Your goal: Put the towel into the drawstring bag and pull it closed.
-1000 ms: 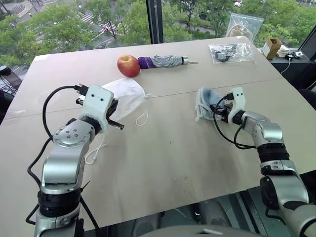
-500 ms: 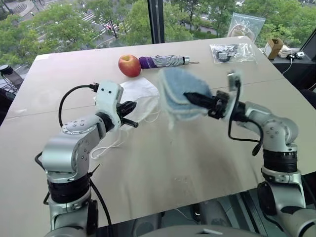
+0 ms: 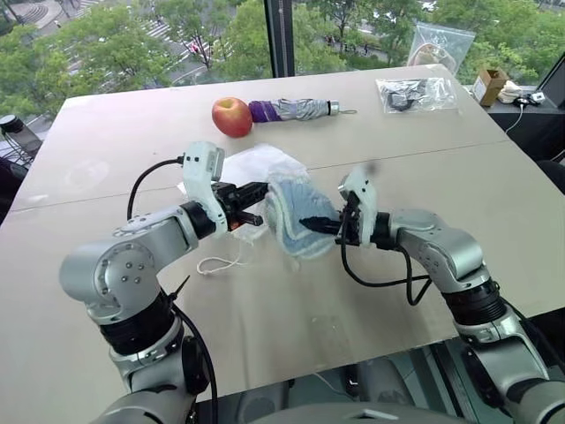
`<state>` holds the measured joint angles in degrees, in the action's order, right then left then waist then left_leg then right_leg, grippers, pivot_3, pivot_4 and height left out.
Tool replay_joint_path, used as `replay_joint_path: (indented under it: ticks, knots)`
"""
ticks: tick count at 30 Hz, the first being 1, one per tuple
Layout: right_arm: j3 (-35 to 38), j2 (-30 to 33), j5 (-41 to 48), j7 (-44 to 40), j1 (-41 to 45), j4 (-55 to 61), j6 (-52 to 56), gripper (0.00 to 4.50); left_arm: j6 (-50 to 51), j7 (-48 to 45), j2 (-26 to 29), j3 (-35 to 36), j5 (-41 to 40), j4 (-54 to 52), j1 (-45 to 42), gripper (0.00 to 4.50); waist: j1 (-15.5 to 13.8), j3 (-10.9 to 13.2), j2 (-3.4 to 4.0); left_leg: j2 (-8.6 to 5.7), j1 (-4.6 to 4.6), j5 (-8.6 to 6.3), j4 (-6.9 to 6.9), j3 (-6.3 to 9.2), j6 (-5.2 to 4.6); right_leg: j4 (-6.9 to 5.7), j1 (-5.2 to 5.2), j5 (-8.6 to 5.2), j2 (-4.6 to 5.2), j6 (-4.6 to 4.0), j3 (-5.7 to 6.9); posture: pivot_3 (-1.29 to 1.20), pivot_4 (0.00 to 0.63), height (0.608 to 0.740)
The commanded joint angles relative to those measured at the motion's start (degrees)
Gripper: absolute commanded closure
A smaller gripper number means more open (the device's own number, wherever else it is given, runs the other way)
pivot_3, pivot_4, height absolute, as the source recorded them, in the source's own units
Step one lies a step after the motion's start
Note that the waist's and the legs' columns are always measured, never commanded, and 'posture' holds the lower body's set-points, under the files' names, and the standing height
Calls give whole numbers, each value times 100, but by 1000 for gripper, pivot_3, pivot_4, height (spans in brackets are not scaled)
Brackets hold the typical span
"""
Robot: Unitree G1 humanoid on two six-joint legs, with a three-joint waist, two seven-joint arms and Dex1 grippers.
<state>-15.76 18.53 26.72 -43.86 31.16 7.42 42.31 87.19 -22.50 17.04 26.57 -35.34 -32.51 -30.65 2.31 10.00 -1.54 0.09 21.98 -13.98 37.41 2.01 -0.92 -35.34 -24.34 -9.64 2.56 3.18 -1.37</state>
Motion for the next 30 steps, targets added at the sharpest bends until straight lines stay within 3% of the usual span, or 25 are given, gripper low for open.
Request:
replay_joint_path:
  ticks: [1, 11, 16, 22, 26, 30]
  knots:
    - [-124, 116, -58, -144, 24, 311, 51, 4492, 44, 110, -100, 144, -179, -213, -143, 4500, -1, 0, 0, 0, 1, 0, 0, 0, 0, 0, 0, -4, 0, 7, 0, 0, 150, 740]
    - [318, -305, 178, 303, 153, 250, 439, 4492, 234, 184, -227, 29, -498, -462, 23, 4500, -5, 0, -1, 0, 2, 0, -2, 1, 0, 0, -2, -1, 0, -1, -1, 0, 150, 740]
    - [1472, -1448, 1014, 1394, 420, -67, 1054, 4492, 435, -5, -208, -100, -868, -681, 218, 4500, 0, 1, -1, 0, 1, 0, -1, -1, 0, 2, -2, -5, 0, -20, -3, 0, 150, 740]
    - [2265, -2362, 1778, 2185, 418, -153, 1610, 4492, 458, -2, -200, -118, -1075, -759, 316, 4500, -7, 1, -1, 1, 3, 0, -3, 4, 0, 0, -2, -2, 0, -25, 2, 0, 150, 740]
    - [2039, -2413, 1659, 2350, 327, -113, 1794, 4492, 467, 21, -204, -133, -1191, -801, 328, 4500, -4, 1, 0, 0, 4, 0, -3, 2, 0, 2, -3, -3, 0, -25, 1, 0, 150, 740]
    - [1167, -1820, 1083, 1997, 130, 6, 1605, 4492, 431, 75, -317, -17, -1271, -792, 213, 4500, 1, 1, 0, -1, 3, 0, -3, 2, 0, 3, -3, -15, 0, -19, 2, 0, 150, 740]
